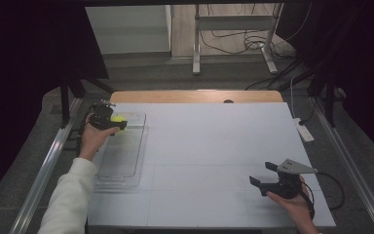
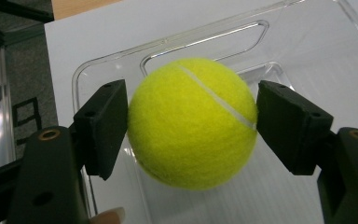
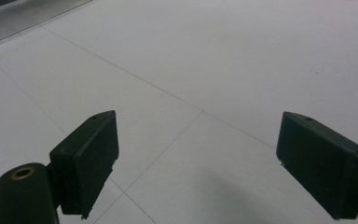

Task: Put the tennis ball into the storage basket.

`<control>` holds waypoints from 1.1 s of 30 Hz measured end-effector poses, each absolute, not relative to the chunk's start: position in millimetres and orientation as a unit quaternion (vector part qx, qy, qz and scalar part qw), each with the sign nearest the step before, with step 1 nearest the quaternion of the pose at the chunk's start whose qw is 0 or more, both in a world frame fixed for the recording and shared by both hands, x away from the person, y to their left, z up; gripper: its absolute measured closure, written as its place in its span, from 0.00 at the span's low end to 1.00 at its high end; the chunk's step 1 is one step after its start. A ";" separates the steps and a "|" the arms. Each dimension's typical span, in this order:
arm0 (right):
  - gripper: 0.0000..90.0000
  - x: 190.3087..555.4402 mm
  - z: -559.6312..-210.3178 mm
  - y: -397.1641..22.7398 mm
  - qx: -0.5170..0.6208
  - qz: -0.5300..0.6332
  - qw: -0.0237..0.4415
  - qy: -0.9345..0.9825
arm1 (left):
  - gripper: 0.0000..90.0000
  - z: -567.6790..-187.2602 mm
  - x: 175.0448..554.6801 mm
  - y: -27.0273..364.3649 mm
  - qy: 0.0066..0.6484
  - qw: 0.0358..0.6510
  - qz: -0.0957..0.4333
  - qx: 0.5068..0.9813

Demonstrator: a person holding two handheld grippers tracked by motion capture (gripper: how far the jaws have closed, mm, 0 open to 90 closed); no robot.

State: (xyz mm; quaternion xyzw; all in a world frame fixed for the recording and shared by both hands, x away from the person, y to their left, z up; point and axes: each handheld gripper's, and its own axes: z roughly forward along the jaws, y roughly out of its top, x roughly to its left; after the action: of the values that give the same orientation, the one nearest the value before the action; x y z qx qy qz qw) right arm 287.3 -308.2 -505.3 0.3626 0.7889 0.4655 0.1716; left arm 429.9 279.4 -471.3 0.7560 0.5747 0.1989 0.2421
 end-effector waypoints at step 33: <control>0.14 288.1 -506.1 -308.7 0.363 0.464 0.171 0.790 | 0.31 -487.6 439.9 277.7 0.583 0.211 0.187 0.762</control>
State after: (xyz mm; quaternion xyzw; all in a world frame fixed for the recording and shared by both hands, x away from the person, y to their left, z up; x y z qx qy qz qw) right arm 288.1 -308.7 -506.1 0.3630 0.7897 0.4641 0.1708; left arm 439.9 277.7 -487.6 0.7616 0.5833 0.1875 0.2111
